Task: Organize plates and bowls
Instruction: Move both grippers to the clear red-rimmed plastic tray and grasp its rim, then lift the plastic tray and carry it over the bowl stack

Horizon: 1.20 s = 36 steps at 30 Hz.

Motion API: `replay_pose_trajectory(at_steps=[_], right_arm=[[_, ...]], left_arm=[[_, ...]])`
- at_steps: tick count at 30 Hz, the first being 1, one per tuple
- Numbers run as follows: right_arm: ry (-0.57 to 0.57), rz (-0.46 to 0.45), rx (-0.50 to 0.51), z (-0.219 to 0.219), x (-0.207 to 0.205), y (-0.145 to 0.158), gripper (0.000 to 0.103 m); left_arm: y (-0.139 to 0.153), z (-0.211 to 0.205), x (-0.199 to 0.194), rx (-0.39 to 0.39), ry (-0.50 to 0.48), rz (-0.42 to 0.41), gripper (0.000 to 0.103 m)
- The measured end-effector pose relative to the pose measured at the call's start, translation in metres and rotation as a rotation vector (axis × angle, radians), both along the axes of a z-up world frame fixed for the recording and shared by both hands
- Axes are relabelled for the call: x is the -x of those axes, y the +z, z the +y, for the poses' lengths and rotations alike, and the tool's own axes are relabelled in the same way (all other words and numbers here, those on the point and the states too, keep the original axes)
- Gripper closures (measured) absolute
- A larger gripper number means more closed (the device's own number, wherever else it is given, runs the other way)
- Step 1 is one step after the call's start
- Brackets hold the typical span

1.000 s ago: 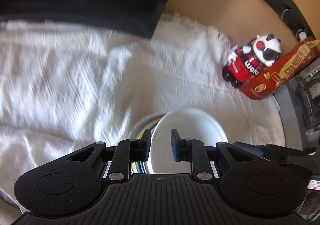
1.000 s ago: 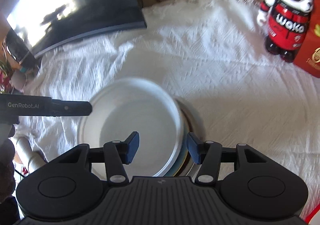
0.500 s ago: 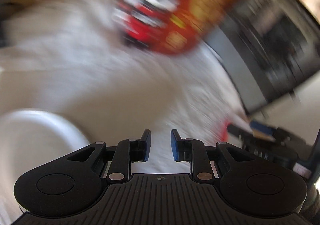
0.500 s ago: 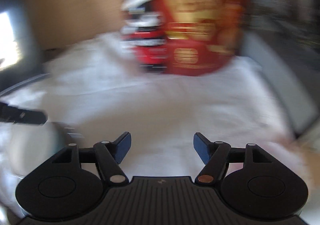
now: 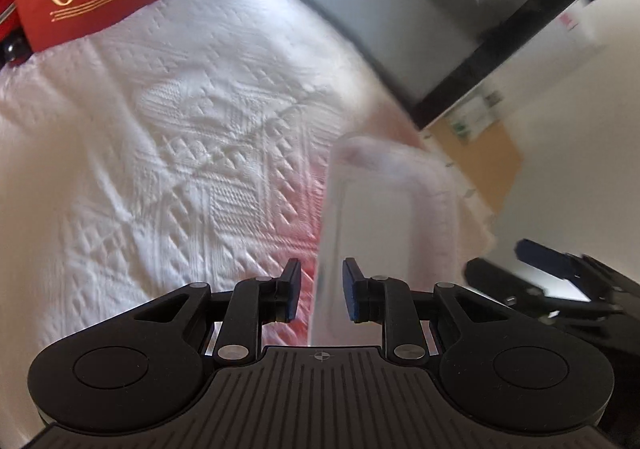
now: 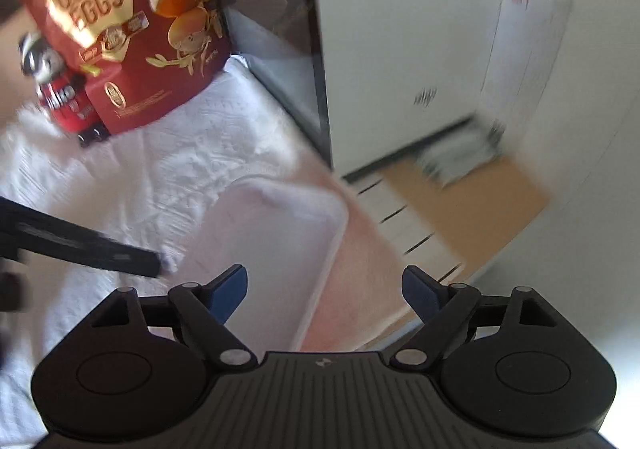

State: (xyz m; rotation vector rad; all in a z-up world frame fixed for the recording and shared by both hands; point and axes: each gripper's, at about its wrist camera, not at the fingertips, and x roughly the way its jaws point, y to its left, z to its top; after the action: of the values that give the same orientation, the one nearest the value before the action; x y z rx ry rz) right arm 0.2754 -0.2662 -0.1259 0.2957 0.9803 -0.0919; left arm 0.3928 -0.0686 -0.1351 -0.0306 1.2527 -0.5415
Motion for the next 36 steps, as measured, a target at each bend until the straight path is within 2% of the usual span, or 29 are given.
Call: replay_pose_trajectory(at_steps=[4,6,7,9,11,15,21,26,30,36], right_arm=[[-0.072,0.029,-0.078,-0.006,-0.007,-0.021,0.023],[-0.049,0.047,-0.108,-0.006,-0.013,-0.030,0.040],[-0.027,0.058,-0.116,-0.004,-0.016,-0.033,0.045],[0.005,0.084,-0.128,-0.002,-0.021,-0.037,0.062],[0.027,0.100,-0.148,0.002,-0.026,-0.041,0.072],[0.107,0.091,-0.148,0.021,-0.041,-0.036,0.073],[0.316,0.055,-0.177,0.080,-0.071,-0.023,0.073],[0.481,0.069,-0.222,0.139,-0.079,-0.021,0.073],[0.581,0.093,-0.201,0.173,-0.076,-0.023,0.073],[0.628,0.167,-0.193,0.187,-0.077,-0.043,0.072]], left_arm=[[-0.019,-0.009,-0.012,-0.036,0.007,0.034,0.078],[-0.025,-0.013,-0.018,-0.045,0.005,0.049,0.078],[-0.028,-0.013,-0.019,-0.040,0.005,0.058,0.078],[-0.029,-0.011,-0.022,-0.016,0.012,0.060,0.079],[-0.029,-0.003,-0.023,0.001,0.028,0.068,0.081],[-0.021,0.030,-0.013,0.009,0.102,0.066,0.083],[-0.007,0.116,0.019,0.006,0.302,0.083,0.084],[0.001,0.169,0.053,-0.045,0.461,0.058,0.084],[-0.006,0.191,0.058,-0.054,0.541,0.085,0.084],[-0.025,0.194,0.058,-0.041,0.579,0.138,0.086]])
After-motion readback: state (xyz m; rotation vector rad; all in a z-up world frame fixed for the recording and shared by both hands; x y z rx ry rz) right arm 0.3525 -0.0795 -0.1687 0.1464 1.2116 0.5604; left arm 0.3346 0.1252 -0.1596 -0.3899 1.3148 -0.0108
